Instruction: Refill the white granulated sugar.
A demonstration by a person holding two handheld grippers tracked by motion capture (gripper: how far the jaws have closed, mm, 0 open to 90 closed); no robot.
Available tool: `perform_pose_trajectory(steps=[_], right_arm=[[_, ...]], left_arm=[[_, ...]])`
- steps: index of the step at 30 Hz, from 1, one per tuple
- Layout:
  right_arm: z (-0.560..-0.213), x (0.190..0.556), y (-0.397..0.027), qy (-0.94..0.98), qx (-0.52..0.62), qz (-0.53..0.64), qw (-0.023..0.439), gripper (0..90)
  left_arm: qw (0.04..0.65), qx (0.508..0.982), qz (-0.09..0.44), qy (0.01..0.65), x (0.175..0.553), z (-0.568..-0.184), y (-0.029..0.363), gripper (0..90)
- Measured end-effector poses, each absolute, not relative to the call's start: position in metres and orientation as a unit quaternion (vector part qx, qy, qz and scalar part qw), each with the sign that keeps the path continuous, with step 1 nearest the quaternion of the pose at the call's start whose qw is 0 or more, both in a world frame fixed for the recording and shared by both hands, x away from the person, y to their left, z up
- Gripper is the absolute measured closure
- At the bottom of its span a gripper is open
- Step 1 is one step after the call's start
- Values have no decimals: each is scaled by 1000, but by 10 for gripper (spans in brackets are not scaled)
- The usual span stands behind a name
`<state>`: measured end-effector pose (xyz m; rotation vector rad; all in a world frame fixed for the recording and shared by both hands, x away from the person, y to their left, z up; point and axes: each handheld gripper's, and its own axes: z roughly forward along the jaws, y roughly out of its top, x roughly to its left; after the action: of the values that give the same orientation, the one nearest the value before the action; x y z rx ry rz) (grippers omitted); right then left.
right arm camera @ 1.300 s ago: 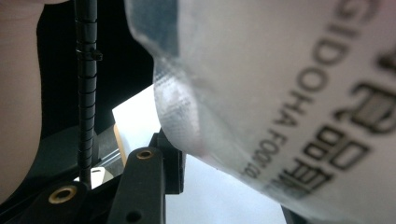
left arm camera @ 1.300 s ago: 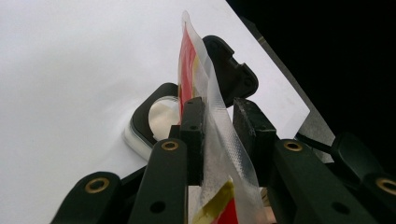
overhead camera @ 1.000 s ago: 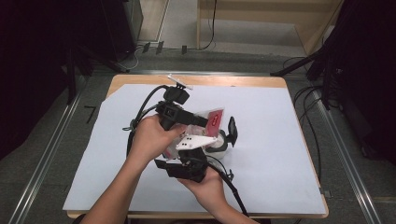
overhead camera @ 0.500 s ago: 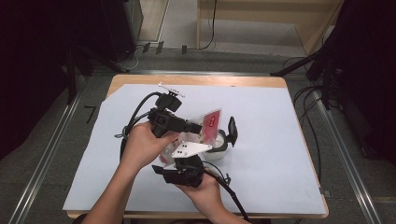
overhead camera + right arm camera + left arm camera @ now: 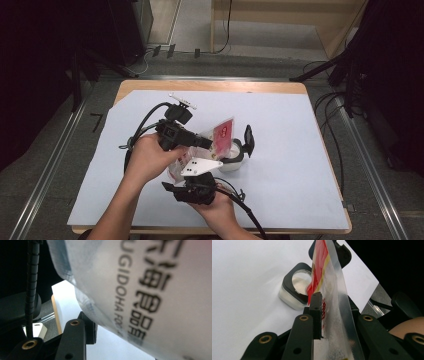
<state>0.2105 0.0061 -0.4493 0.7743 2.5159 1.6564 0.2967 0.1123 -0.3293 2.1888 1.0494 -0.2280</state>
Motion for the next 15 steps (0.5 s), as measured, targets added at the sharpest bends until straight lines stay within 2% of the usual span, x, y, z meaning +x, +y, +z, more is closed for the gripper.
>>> perform_pose_trajectory(steps=[15], right_arm=[[-464, 209, 11, 825, 231, 515, 26, 603]], left_arm=[[333, 853, -104, 389, 303, -340, 119, 758]])
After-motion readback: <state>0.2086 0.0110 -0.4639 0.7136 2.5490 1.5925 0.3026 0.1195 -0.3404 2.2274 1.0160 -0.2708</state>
